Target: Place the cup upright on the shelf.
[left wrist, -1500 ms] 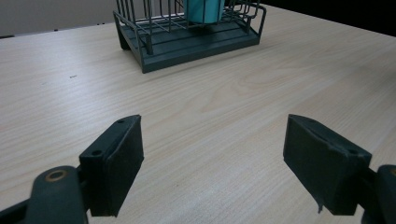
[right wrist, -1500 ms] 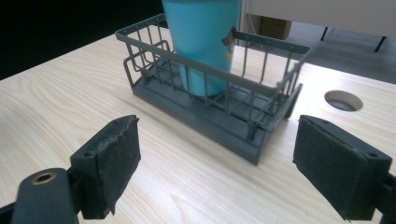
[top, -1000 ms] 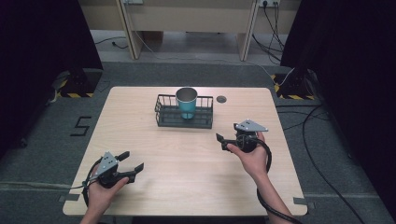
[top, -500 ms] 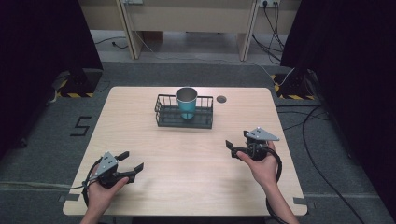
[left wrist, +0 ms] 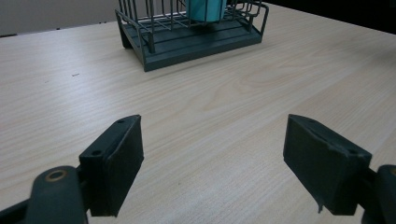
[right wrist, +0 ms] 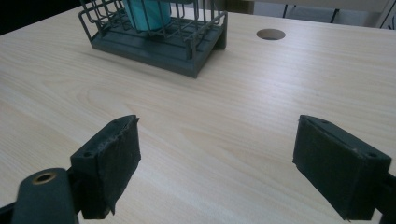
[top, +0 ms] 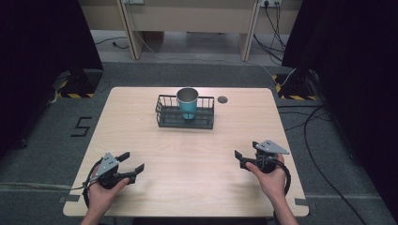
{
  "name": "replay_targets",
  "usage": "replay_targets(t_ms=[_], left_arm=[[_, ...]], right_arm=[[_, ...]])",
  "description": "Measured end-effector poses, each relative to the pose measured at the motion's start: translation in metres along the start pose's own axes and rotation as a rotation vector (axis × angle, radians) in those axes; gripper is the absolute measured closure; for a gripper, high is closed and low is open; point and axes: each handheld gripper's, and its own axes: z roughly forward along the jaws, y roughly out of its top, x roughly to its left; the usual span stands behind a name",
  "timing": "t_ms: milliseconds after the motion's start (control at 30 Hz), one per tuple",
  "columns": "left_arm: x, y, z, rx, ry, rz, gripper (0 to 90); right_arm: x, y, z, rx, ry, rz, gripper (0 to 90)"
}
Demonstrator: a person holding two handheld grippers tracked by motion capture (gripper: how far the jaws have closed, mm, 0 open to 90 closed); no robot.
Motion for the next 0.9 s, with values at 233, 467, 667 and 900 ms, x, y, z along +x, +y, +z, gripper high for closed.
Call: replay_targets(t_ms=[233,467,667,900], left_arm=[[0.000,0.000,0.000,-0.001,-0.001,-0.004,19.6],[0.000,0.000,0.000,0.001,-0.001,-0.005,19.5],[0.000,0.000,0.001,0.002,-0.001,-0.006,19.5],[0.000,0.000,0.001,0.000,-0.004,-0.002,19.5]], right_arm=[[-0.004,-0.013,-0.007,-0.011,-0.002,0.006,15.7],[-0.008,-0.026,-0.012,-0.029,-0.011,0.011,15.7],[-0.008,-0.034,-0.013,-0.041,-0.023,0.026,15.7],[-0.008,-0.036,-0.014,-0.053,-0.025,0.034,15.7]])
